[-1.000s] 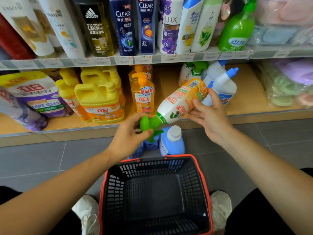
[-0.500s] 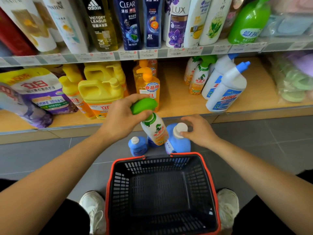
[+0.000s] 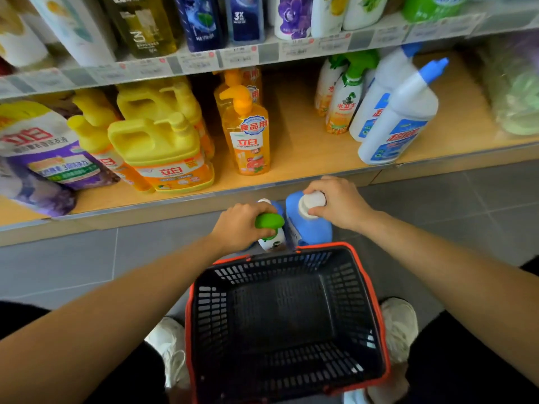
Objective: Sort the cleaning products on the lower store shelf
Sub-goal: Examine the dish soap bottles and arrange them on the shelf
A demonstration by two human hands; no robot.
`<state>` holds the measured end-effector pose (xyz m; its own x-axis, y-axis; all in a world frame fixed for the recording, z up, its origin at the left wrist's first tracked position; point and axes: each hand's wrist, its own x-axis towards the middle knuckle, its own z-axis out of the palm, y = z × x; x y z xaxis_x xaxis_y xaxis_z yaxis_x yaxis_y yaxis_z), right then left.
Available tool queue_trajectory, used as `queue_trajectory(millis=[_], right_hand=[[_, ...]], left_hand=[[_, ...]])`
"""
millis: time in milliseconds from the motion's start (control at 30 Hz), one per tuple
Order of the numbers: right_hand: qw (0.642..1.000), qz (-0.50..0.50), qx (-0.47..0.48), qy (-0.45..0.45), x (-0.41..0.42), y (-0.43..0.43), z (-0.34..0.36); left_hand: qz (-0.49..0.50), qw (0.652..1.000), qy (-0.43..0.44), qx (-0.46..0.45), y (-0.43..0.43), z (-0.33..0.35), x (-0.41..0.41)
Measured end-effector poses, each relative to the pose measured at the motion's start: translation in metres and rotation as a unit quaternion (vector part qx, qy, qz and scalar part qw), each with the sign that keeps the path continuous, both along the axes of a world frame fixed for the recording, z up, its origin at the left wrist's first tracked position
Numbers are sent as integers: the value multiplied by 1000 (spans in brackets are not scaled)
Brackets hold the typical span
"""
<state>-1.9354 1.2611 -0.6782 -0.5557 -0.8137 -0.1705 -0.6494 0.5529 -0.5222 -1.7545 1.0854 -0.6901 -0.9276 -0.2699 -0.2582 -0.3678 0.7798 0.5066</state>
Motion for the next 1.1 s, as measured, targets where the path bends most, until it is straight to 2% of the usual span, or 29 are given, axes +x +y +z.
queue_trajectory(millis=[133, 300, 433, 500, 533, 600, 667, 733, 867, 967, 1100], right_hand=[[1000, 7, -9, -3, -3, 1, -4], [1000, 6, -25, -7, -5, 3, -4], [999, 14, -31, -22, -7, 3, -3], [999, 18, -33, -32, -8, 4, -4], [999, 20, -33, -36, -9, 4, -4], [999, 21, -31, -40, -11, 4, -5], [998, 20, -30, -44, -12, 3, -5], [998, 20, -25, -45, -12, 3, -6], [998, 16, -17, -54, -13, 2, -7], [998, 14, -14, -57, -14, 2, -7], [997, 29, 10, -67, -19, -2, -4]], left_hand=[[-16, 997, -74, -17, 4, -24, -6], [-33, 995, -94, 6, 3, -33, -19], [-58, 984, -124, 113, -11, -29, -23], [-28, 980, -94, 175, -18, -23, -25], [5, 981, -49, 186, -20, -18, -27], [127, 974, 93, 163, -25, -8, -33], [247, 932, 240, 112, -28, 4, -43], [290, 905, 305, 68, -34, 14, -55], [290, 911, 291, 40, -55, 23, -74], [251, 927, 270, 66, -66, 23, -78], [272, 924, 257, 79, -79, 20, -79]])
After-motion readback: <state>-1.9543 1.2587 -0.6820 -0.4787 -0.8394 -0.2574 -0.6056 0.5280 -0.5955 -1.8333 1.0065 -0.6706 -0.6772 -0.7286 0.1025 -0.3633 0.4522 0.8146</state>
